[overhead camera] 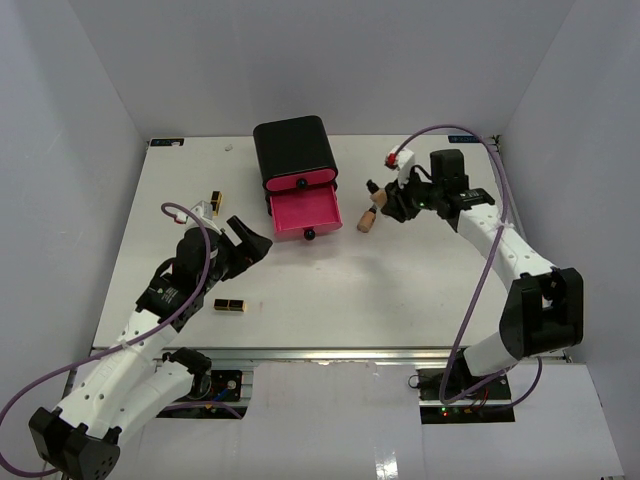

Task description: Organize the makeup

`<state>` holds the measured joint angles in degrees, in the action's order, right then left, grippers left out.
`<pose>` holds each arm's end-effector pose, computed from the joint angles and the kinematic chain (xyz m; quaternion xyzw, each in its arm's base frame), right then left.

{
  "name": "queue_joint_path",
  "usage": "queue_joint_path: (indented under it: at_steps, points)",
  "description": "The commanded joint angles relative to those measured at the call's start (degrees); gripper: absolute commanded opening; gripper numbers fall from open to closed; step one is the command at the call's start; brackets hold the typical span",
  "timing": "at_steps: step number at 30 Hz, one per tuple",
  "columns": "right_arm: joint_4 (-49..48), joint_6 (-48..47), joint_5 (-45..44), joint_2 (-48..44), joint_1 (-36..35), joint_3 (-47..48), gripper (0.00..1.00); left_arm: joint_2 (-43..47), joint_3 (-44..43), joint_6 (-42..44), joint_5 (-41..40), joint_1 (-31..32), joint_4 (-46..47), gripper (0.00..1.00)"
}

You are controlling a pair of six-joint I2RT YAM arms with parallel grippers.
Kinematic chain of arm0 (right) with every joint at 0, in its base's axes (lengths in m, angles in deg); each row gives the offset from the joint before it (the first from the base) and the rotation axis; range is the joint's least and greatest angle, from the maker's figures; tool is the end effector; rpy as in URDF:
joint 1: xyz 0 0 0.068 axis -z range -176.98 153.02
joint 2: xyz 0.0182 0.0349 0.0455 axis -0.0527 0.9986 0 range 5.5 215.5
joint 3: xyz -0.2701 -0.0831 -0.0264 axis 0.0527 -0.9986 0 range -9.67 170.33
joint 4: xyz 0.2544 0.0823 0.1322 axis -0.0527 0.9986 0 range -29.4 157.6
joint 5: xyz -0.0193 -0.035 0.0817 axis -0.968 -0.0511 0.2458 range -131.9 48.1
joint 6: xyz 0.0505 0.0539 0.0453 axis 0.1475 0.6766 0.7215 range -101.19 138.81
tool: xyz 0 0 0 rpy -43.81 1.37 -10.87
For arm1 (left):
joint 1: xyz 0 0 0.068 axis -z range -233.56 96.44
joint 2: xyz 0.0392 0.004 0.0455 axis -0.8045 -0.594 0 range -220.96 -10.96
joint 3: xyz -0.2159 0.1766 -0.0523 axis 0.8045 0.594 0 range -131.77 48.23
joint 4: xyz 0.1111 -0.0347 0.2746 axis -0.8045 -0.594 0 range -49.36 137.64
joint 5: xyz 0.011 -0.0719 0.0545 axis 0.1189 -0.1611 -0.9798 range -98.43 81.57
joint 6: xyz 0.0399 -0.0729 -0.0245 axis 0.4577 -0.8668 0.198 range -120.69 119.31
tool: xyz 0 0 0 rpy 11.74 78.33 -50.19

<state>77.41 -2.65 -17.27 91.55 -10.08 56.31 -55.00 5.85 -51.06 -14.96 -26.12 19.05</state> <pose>0.3855 0.1225 0.2609 -0.3507 0.8061 0.1585 0.4496 0.2147 -0.1016 0.2811 -0.1999 0.8428 -0.2739 0.4180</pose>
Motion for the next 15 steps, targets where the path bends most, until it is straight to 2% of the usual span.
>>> queue_joint_path:
  at_steps: [1, 4, 6, 7, 11, 15]
  points:
    - [1.4, -20.0, 14.2, -0.1, -8.9, 8.3, 0.08, 0.9, 0.8, 0.6, -0.2, -0.4, 0.8, 0.97]
    - [7.0, -27.8, 13.4, 4.4, -14.1, 16.4, 0.08, 1.2, 0.9, 0.7, -0.3, -0.4, 0.8, 0.97]
    - [7.8, -29.7, 9.8, 8.4, -18.2, 22.0, 0.08, 1.6, 1.1, 0.8, -0.3, -0.4, 0.7, 0.97]
    - [7.8, -30.2, 9.2, 10.0, -19.4, 22.3, 0.08, 1.6, 1.2, 0.8, -0.4, -0.4, 0.7, 0.97]
    - [9.1, -31.0, 5.5, 18.7, -23.7, 32.8, 0.08, 3.1, 1.4, 0.5, -0.5, -0.4, 0.2, 0.97]
    - [10.2, -32.2, 4.1, 24.7, -25.6, 37.2, 0.08, 4.4, 1.4, 0.2, -0.8, -0.4, -1.1, 0.97]
